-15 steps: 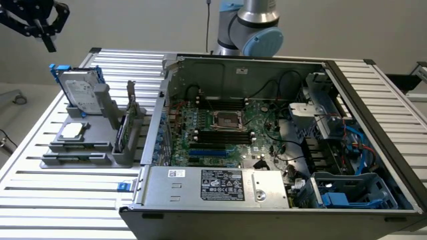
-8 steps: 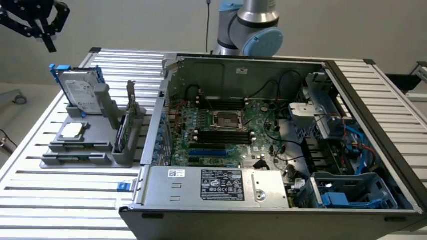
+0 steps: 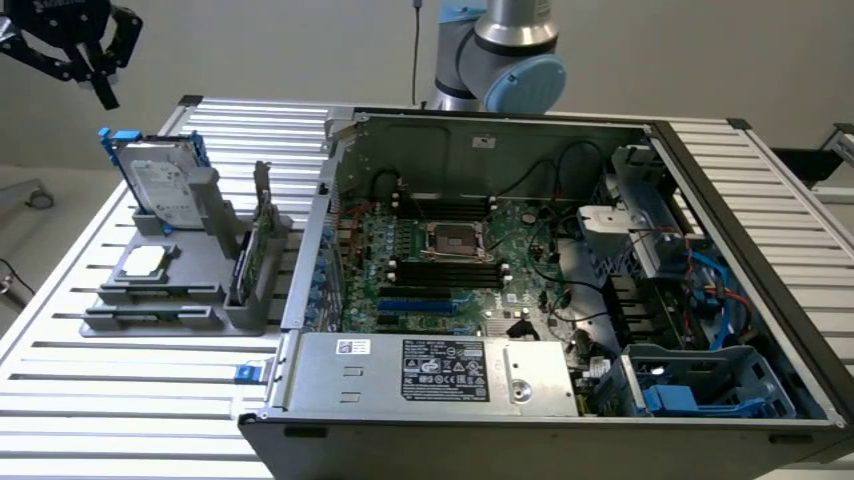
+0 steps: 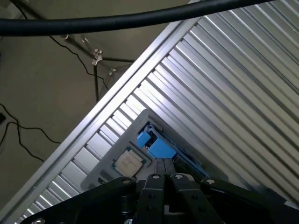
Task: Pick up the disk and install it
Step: 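Pick up the disk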
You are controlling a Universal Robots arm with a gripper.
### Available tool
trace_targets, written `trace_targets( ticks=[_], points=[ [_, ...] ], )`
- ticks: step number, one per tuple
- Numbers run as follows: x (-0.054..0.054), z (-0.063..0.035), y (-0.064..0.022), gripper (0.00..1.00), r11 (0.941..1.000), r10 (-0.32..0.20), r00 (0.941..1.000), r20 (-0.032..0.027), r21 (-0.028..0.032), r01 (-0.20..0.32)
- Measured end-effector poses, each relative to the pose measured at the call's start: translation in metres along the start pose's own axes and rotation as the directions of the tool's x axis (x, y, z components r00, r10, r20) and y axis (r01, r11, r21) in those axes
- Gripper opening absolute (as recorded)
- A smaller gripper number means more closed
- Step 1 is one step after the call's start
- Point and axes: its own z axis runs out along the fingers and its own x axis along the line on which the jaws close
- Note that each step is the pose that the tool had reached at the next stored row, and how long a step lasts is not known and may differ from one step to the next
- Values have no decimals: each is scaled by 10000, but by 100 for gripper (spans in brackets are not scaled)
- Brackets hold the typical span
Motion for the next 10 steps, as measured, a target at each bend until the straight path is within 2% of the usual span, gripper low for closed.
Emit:
trace_targets(
  ticks=[3, 7, 10],
  points=[
    [-2, 24, 1, 11, 9989, -454, 9990, 43, 64, 454],
    [-3, 40, 1, 11, 9932, -1161, 9932, 22, 75, 1161],
    [-3, 46, 1, 11, 9855, -1694, 9855, -1, 77, 1694]
  ],
)
